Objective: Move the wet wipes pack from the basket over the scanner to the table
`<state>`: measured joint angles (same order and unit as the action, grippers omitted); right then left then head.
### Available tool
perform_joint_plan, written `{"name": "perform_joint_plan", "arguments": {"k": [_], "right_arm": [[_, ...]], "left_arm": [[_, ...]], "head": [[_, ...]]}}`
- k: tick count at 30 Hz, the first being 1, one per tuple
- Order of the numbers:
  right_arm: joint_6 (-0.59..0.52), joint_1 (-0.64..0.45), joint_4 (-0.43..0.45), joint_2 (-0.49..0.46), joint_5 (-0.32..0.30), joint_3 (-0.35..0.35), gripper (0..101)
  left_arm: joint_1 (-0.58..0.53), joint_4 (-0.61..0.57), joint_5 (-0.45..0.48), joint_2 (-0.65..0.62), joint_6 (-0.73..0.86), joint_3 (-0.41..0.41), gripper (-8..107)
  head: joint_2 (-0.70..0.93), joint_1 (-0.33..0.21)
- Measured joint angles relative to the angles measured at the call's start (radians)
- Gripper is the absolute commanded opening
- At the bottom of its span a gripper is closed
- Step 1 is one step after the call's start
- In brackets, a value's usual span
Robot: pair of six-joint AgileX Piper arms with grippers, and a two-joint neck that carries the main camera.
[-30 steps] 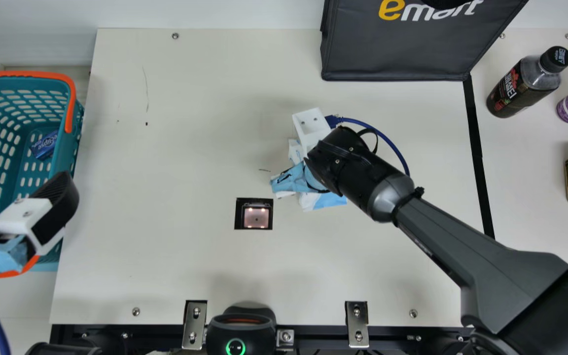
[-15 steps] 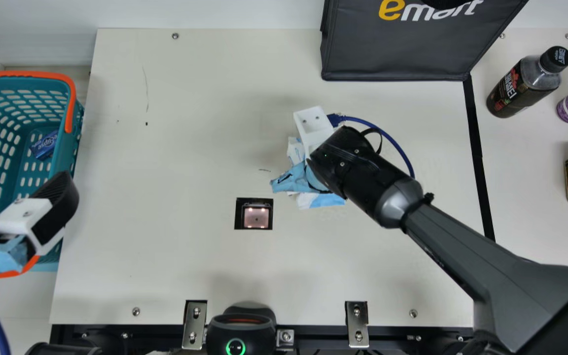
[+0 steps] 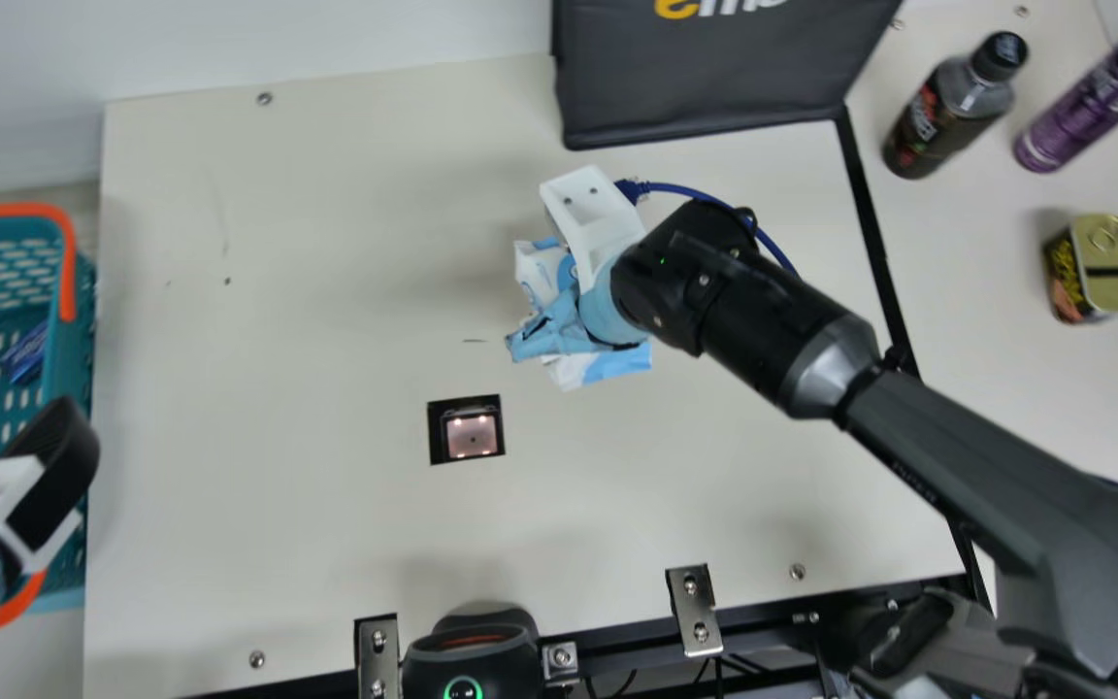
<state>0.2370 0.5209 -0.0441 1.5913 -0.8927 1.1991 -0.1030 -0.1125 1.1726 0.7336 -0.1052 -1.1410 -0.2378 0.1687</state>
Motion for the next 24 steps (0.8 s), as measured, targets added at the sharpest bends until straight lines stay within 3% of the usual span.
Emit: {"name": "perform_joint_plan", "arguments": {"k": [6, 12, 17, 24], "right_arm": [[-0.194, -0.188, -0.164, -0.076, -0.018, -0.059, 0], [-0.393, -0.406, -0.295, -0.134, -0.077, -0.107, 0], [-0.531, -0.598, -0.342, -0.146, -0.129, -0.113, 0], [-0.698, -0.835, -0.327, -0.121, -0.171, -0.096, 0]], "left_arm": [[0.0, 0.0, 0.0, 0.0, 0.0, 0.0, 90], [0.0, 0.0, 0.0, 0.0, 0.0, 0.0, 90], [0.0, 0.0, 0.0, 0.0, 0.0, 0.0, 90], [0.0, 0.0, 0.0, 0.0, 0.0, 0.0, 90]], "head": [[-0.129, 0.0], [-0.137, -0.002], [-0.137, 0.0], [-0.137, 0.0]]}}
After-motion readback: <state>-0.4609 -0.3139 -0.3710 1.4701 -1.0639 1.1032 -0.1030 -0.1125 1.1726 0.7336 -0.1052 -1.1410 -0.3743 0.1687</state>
